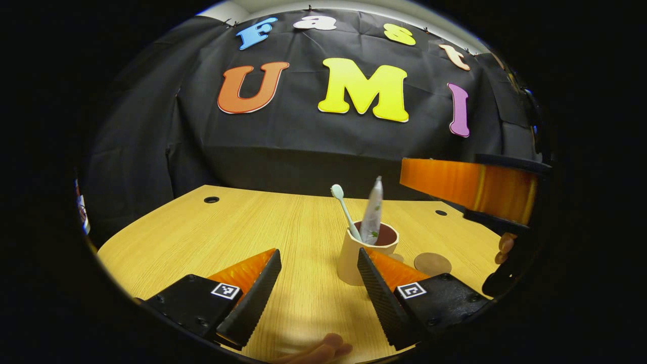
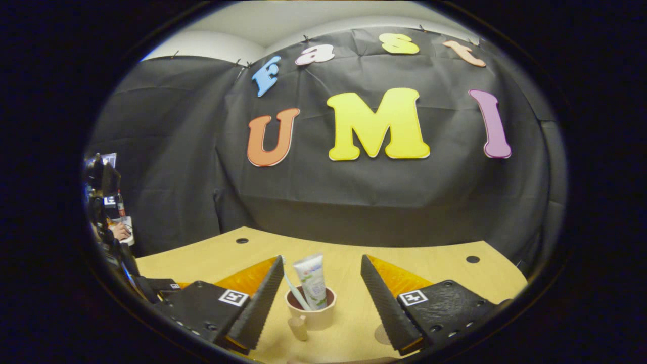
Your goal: Put the toothbrush and toothpaste on the desktop into the cup, then pick up the cup and place it on the coaster on the desktop.
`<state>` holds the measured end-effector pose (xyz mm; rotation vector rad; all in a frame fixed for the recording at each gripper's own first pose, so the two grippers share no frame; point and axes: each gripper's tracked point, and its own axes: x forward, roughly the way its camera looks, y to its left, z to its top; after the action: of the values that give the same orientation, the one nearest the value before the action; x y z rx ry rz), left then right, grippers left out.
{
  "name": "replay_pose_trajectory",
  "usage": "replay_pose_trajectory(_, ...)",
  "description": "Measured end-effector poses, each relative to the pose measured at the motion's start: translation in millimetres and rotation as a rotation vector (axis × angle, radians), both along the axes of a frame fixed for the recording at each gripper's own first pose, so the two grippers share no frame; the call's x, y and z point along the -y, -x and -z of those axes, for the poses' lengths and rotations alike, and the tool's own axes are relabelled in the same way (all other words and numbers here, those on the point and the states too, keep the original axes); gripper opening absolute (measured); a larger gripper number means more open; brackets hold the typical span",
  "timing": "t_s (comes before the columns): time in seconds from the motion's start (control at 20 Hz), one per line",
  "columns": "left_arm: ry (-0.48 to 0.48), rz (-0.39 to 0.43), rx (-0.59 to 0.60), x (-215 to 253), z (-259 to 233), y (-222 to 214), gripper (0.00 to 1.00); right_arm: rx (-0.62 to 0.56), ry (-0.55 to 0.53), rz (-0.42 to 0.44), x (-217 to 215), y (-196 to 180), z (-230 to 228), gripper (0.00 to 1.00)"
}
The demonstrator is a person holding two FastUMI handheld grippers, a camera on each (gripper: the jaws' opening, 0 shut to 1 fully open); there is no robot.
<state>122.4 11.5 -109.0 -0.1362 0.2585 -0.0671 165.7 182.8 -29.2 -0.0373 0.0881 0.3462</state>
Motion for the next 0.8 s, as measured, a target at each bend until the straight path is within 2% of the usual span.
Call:
replay_pose_trajectory(0.3,-0.015,0.04,-0.032,27.8,-11.6,-9.0,0.96,0.062,-0.02,0.079,71.5,45.5,-13.4,0.97)
replay_pose_trajectory(0.55,0.032,0.089,-0.183,50.3,-18.4,-21.3,0.96,0.098,-0.038,0.137,134.9,85.9,-16.4,0.95)
replay_pose_trajectory(0.7,-0.018,0.101,-0.247,55.3,-26.8,-32.1,0.96,0.129,-0.06,0.174,169.3,100.8,-22.8,0.95)
replay_pose_trajectory(0.8,-0.039,0.124,-0.342,66.1,-18.4,-32.0,0.96,0.145,-0.094,0.185,187.1,105.7,-27.0,0.95)
